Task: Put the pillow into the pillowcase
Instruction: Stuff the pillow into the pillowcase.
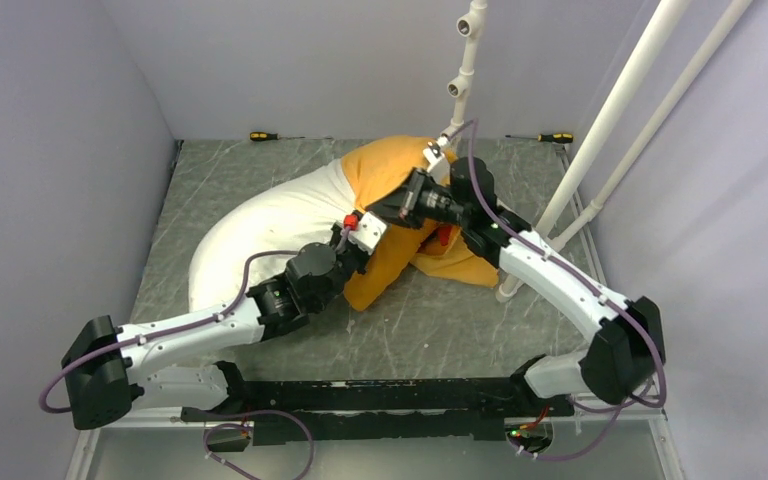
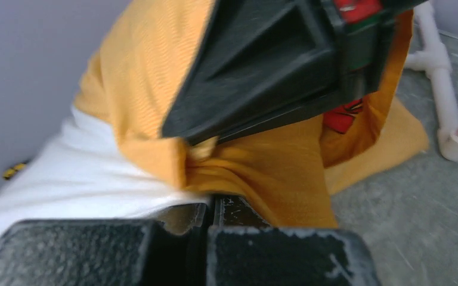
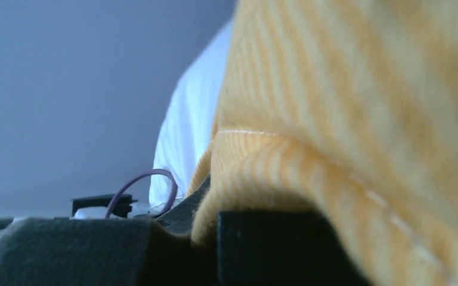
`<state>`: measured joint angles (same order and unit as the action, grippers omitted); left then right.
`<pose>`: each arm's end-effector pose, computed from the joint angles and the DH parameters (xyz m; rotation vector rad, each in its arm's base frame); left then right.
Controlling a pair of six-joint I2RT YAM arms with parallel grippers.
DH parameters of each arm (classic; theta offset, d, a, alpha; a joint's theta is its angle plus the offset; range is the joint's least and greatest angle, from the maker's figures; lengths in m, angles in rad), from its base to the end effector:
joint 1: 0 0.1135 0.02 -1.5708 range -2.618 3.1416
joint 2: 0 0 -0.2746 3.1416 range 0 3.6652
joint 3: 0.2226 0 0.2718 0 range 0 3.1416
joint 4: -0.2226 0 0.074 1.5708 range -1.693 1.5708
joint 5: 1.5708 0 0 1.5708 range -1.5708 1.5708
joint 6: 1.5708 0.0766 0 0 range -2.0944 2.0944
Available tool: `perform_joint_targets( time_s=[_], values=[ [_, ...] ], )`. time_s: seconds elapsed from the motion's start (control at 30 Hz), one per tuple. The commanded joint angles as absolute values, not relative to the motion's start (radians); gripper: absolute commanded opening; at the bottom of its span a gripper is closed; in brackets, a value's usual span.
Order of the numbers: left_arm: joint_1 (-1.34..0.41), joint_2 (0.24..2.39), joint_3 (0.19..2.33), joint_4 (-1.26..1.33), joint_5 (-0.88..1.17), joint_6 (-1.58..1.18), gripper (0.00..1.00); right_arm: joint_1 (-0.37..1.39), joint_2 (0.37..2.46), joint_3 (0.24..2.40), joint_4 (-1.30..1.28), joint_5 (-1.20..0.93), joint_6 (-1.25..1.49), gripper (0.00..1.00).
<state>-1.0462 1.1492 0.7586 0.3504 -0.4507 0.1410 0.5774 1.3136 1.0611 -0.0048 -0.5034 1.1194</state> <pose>0.1884 -0.2589 0.3129 0.5952 1.5039 -0.3379 0.2800 0.2265 0.3350 0.1608 2.1307 1.5686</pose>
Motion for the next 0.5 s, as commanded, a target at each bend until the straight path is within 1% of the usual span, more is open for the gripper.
perform_joint_targets(
  time_s=[0.0, 0.13, 0.23, 0.3, 0.47],
  values=[
    [-1.136, 1.108, 0.914, 0.63, -0.379, 0.382, 0.0, 0.703, 1.413, 1.269, 0.241, -0.76, 1.155, 0.0],
    [-1.143, 1.056, 0.903, 0.633, -0.479, 0.484, 0.0, 0.747, 1.488, 1.266, 0.34, -0.813, 1.2, 0.0],
    [-1.143, 1.003, 0.851, 0.651, -0.515, 0.507, 0.0, 0.756, 1.493, 1.2, 0.312, -0.78, 1.182, 0.0],
    [-1.143, 0.973, 0.831, 0.596, -0.534, 0.487, 0.0, 0.758, 1.483, 1.151, 0.296, -0.753, 1.167, 0.0],
    [-1.143, 0.899, 0.775, 0.424, -0.566, 0.35, 0.0, 0.756, 1.447, 1.134, 0.039, -0.616, 1.002, 0.0]
  ],
)
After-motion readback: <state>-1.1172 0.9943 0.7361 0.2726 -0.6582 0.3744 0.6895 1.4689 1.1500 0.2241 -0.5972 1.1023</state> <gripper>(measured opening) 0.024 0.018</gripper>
